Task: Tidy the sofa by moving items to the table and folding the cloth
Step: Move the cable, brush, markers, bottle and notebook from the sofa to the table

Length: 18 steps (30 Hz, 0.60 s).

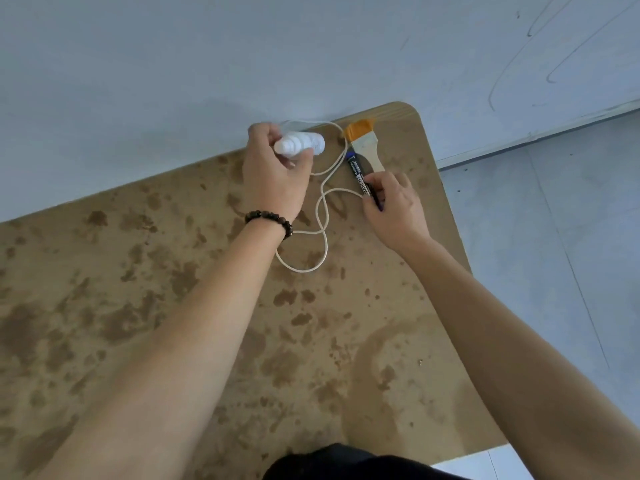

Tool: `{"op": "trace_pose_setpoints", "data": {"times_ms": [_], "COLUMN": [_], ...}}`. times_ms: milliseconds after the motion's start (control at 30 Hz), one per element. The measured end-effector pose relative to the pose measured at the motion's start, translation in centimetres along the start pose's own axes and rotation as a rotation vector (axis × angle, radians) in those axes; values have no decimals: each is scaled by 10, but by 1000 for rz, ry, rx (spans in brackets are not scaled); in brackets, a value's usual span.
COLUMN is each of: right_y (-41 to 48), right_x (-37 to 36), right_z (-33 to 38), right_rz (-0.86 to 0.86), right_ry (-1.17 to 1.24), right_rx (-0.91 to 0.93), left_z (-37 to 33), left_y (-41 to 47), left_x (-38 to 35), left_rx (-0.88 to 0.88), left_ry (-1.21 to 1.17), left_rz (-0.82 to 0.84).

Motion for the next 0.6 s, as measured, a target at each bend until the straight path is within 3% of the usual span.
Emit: {"op": "trace_pose_setpoints", "data": {"times_ms": [300,500,600], "right_y": [9,10,7], "right_x": [7,9,10], "right_z": [-6,-5,-11], "right_rz": [-86,-91,-81], "right_ry": [-86,-199,-219], "right_rx": [-6,-1,-38], "left_z": [-32,-18,-19], "left_y": [32,25,24], "left_x": [-25,-21,-25], "left_rx": [-147,-113,-118], "left_ry": [62,-69,-17], "left_rz": [48,16,90]}}
Point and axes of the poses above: each hand's wrist, its own y-axis towards the middle knuckle, its own x-axis out of the back of the hand, z = x × y, the point moved 10 cm from there along y, towards the middle knuckle, and after that the axes turned 8 degrees about -y, right-handed, at the moved point
